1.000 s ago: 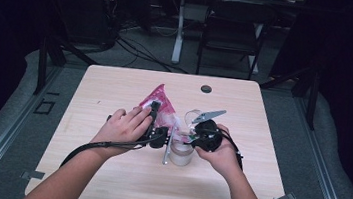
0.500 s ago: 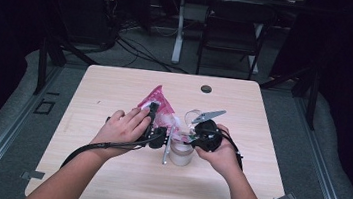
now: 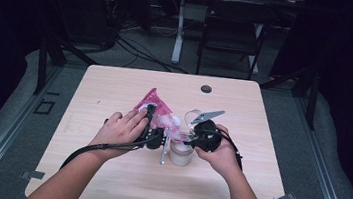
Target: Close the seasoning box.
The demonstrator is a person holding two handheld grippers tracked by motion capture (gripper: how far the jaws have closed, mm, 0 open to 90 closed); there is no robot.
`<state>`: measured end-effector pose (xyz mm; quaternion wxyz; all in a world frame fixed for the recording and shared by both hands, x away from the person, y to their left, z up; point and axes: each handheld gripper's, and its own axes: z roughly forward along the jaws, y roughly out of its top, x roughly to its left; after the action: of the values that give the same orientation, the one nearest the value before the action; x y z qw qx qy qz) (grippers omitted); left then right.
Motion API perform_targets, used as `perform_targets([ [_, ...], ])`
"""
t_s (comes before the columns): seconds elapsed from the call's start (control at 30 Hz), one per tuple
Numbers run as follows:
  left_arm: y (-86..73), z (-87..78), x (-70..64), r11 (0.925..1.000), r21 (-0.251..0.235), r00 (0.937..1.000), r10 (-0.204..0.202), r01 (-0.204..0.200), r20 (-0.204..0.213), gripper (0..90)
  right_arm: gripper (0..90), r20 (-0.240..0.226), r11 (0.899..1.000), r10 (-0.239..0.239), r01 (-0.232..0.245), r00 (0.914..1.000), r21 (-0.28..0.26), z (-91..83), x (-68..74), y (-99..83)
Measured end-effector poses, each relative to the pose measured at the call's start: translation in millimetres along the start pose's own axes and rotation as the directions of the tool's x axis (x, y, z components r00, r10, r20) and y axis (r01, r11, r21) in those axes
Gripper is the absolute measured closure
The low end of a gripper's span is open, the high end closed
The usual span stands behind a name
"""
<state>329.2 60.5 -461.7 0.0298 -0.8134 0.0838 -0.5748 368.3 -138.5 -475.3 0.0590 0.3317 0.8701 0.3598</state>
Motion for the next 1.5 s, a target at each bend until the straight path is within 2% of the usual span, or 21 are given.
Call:
perform_targets([
  [0.2,-2.7,1.3,-3.6,0.9999,0.008,0.9998,-0.013,0.013,0.014,59.4,90.0,0.003,1.0,-0.002,0.002,1.0,0.004,1.9,1.5,0.0],
  [0.27,-2.9,1.8,-4.1,0.9999,0.008,0.9999,-0.007,0.007,0.015,59.4,90.0,0.004,1.0,-0.004,0.004,1.0,0.003,2.2,1.6,0.0],
  [0.5,-4.3,2.7,-8.6,0.9991,0.01,0.9988,-0.041,0.041,0.027,60.1,90.0,0.008,1.0,-0.003,0.003,1.0,-0.003,1.7,1.9,0.2],
  [0.73,-6.3,2.0,-11.2,0.9982,0.018,0.9978,-0.057,0.057,0.034,59.7,90.0,0.005,1.0,-0.004,0.004,1.0,-0.003,2.3,2.6,0.5],
  [0.8,-7.3,2.3,-14.2,0.9966,0.01,0.9958,-0.082,0.082,0.042,59.8,90.0,0.006,1.0,-0.004,0.004,1.0,-0.006,2.3,2.6,0.5],
  [0.83,-7.0,1.5,-13.9,0.9971,0.024,0.9959,-0.074,0.073,0.052,59.8,90.0,0.006,1.0,-0.001,0.001,1.0,-0.001,1.8,2.6,0.7],
  [1.03,-8.7,3.1,-18.9,0.9963,0.02,0.9948,-0.085,0.084,0.057,59.9,90.0,0.008,1.0,-0.001,0.001,1.0,-0.006,2.0,3.1,0.7],
  [1.1,-9.5,3.9,-21.3,0.9942,0.015,0.9924,-0.107,0.107,0.06,60.1,90.0,0.007,1.0,0.001,-0.001,1.0,-0.011,1.8,3.1,0.8],
  [1.37,-11.9,3.2,-27.1,0.9899,0.02,0.9871,-0.142,0.141,0.074,61.8,89.8,-0.011,1.0,0.005,-0.006,0.9999,-0.026,-1.0,3.7,1.6],
  [1.43,-12.7,2.6,-28.8,0.9869,0.022,0.9835,-0.161,0.16,0.083,62.2,89.8,-0.013,0.999,0.003,-0.004,0.9999,-0.034,-1.0,4.0,1.8],
  [1.5,-13.5,2.2,-29.6,0.9845,0.016,0.9819,-0.175,0.174,0.072,62.8,89.8,-0.014,0.999,0.005,-0.005,0.9999,-0.033,-0.9,4.5,2.0],
])
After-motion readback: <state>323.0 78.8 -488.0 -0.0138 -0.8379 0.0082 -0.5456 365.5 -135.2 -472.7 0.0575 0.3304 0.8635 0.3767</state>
